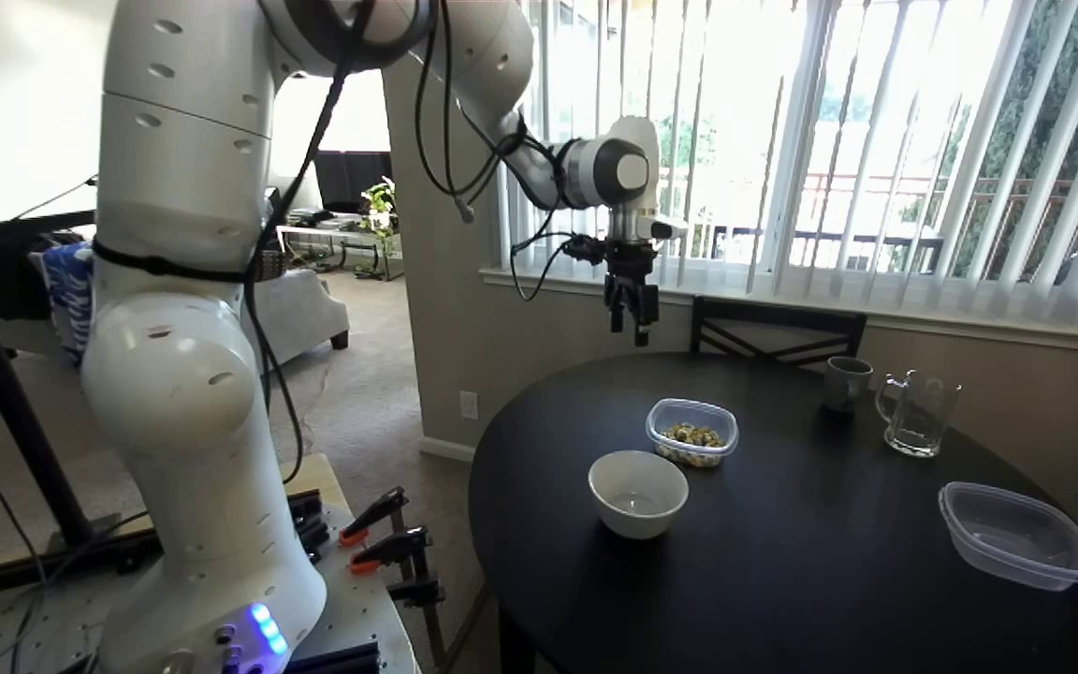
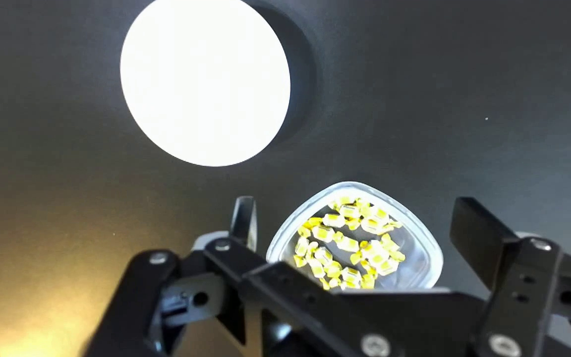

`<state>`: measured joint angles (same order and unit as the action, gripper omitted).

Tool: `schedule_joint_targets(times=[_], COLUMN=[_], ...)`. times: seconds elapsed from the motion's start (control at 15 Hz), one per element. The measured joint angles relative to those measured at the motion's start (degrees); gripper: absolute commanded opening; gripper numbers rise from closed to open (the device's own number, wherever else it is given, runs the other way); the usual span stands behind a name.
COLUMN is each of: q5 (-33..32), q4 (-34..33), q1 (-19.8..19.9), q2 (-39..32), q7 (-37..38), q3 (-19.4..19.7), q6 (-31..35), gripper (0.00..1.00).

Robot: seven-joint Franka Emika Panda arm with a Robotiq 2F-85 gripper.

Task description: Pick up the clear lunch box with candy and pour all the candy into the white bowl

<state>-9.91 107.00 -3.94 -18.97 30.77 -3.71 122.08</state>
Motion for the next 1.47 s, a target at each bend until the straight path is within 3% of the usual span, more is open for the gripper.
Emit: schedule_joint_targets(times=[0.33,0.6,1.47], q5=[0.62,0.45,2.86], q4=[-7.95,-13.57,-16.23], q1=[-3.4,-6.16,-5.49], q2=[-11.78,-16.4,-19.56], q7=[9.2,18.34,19.83], q3=[4.51,8.83,9.58], q6=[5.32,7.77,7.77], gripper=[1.0,1.0,1.0])
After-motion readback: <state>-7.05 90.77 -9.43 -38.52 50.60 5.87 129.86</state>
